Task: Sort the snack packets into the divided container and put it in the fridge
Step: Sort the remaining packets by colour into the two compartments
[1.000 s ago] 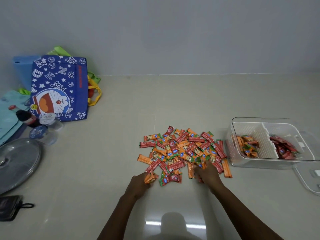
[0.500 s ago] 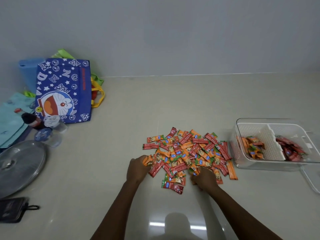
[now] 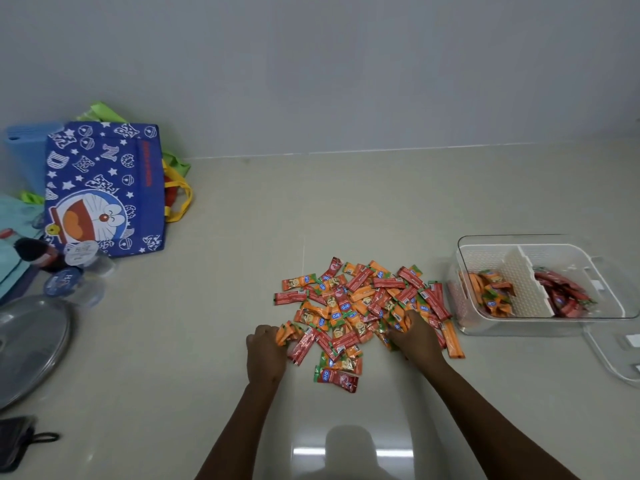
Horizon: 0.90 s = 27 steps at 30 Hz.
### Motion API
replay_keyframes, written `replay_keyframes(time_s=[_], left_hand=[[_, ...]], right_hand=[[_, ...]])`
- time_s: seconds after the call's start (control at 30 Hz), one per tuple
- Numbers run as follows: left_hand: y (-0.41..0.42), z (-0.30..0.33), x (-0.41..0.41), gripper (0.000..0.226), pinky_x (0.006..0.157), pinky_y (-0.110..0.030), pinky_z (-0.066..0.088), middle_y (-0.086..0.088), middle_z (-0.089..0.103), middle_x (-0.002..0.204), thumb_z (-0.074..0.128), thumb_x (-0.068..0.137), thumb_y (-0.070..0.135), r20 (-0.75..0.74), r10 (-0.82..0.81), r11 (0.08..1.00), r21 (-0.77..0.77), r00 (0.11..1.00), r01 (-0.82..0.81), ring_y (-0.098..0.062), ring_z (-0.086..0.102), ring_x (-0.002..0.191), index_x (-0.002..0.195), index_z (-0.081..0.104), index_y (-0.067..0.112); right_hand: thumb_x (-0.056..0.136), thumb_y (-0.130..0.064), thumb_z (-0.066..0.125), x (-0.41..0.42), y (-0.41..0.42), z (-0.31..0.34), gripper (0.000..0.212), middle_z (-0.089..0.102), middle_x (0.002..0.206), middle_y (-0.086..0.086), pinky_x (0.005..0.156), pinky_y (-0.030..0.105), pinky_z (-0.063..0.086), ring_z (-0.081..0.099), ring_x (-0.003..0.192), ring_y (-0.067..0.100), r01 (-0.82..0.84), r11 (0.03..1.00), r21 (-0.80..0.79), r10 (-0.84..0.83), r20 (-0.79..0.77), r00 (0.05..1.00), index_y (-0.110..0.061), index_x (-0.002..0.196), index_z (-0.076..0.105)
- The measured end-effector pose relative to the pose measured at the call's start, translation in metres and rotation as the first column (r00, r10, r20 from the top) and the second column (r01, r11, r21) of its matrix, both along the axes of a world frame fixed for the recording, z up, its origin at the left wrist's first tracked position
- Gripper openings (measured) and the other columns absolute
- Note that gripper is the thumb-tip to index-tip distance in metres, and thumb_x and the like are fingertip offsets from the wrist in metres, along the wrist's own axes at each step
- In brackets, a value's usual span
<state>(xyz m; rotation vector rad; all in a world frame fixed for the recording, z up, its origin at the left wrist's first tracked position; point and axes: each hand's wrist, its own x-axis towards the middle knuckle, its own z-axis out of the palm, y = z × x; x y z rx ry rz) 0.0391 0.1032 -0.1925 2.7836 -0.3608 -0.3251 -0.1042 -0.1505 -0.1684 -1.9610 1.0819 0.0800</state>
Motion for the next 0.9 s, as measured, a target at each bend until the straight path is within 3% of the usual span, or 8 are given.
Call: replay_keyframes(time_s=[0.13,0.23,0.33,0.43,0.57,0.63,0.8,0.9], left_hand=[[0.005,0.014,-0.018,0.018,0.069,-0.025,0.042,-0.005,0.067,0.095,0.053,0.096,0.029,-0.070,0.102,0.964,-0.238,0.992,-0.116,-0.024,0.054,0.098,0.097,0.064,0.015],[0.005,0.018,-0.028,0.021,0.070,-0.029,0.050,-0.001,0.065,0.088,0.055,0.092,0.044,-0.217,0.024,0.935,-0.341,0.976,-0.099,-0.020,0.057,0.093,0.088,0.059,0.024],[-0.005,0.027,-0.036,0.025,0.076,-0.035,0.056,0.002,0.068,0.091,0.054,0.090,0.053,-0.326,-0.046,0.910,-0.403,0.944,-0.095,-0.017,0.065,0.086,0.091,0.061,0.028],[-0.027,0.049,-0.051,0.024,0.080,-0.028,0.053,0.003,0.071,0.102,0.057,0.093,0.040,-0.464,-0.135,0.818,-0.551,0.876,-0.166,-0.014,0.068,0.093,0.108,0.064,0.022],[-0.062,0.071,-0.070,0.041,0.091,-0.043,0.055,0.004,0.072,0.109,0.066,0.084,0.050,-0.585,-0.224,0.723,-0.636,0.779,-0.269,-0.018,0.070,0.098,0.118,0.060,0.029],[-0.080,0.082,-0.080,0.041,0.090,-0.038,0.054,0.007,0.070,0.110,0.065,0.084,0.049,-0.588,-0.254,0.713,-0.650,0.768,-0.262,-0.016,0.068,0.100,0.119,0.058,0.029],[-0.125,0.107,-0.103,0.040,0.086,-0.033,0.050,0.007,0.070,0.106,0.067,0.083,0.049,-0.543,-0.290,0.676,-0.699,0.788,-0.233,-0.019,0.065,0.105,0.116,0.061,0.027],[-0.139,0.116,-0.113,0.018,0.085,-0.031,0.049,0.012,0.069,0.095,0.064,0.086,0.043,-0.521,-0.296,0.676,-0.706,0.801,-0.209,-0.012,0.066,0.095,0.100,0.062,0.032]], right_hand=[[0.080,-0.025,0.071,-0.003,0.002,-0.008,0.047,0.067,0.117,0.009,0.086,0.032,0.048,0.062,0.106,0.029,-0.126,0.981,-0.150,0.112,-0.099,0.989,-0.012,0.124,0.058],[0.082,-0.026,0.068,-0.012,0.002,-0.006,0.026,0.071,0.103,0.010,0.078,0.031,0.050,0.065,0.094,0.028,-0.168,0.974,-0.154,0.150,-0.121,0.981,-0.012,0.104,0.067],[0.085,-0.025,0.066,-0.020,0.004,0.002,0.007,0.067,0.082,0.007,0.061,0.027,0.047,0.060,0.066,0.019,-0.140,0.990,0.006,0.140,-0.070,0.988,-0.019,0.088,0.064],[0.087,-0.027,0.065,-0.033,0.004,0.013,0.008,0.064,0.077,0.004,0.057,0.025,0.044,0.056,0.062,0.017,-0.017,0.976,0.219,0.014,0.013,1.000,-0.021,0.086,0.060],[0.086,-0.024,0.067,-0.057,-0.005,0.036,0.013,0.062,0.080,-0.007,0.063,0.025,0.044,0.055,0.071,0.011,0.068,0.904,0.422,-0.164,0.194,0.967,-0.027,0.096,0.059],[0.087,-0.020,0.066,-0.069,-0.013,0.050,0.017,0.070,0.089,0.000,0.072,0.031,0.050,0.064,0.082,0.019,0.095,0.861,0.499,-0.260,0.272,0.926,-0.023,0.103,0.062],[0.088,-0.015,0.062,-0.085,-0.068,0.095,0.003,0.066,0.076,0.003,0.060,0.028,0.049,0.063,0.060,0.013,0.272,0.849,0.453,-0.465,0.394,0.793,-0.017,0.088,0.063],[0.087,-0.018,0.062,-0.081,-0.107,0.110,0.010,0.072,0.086,0.004,0.075,0.033,0.053,0.069,0.077,0.020,0.377,0.846,0.376,-0.520,0.435,0.735,-0.014,0.094,0.067]])
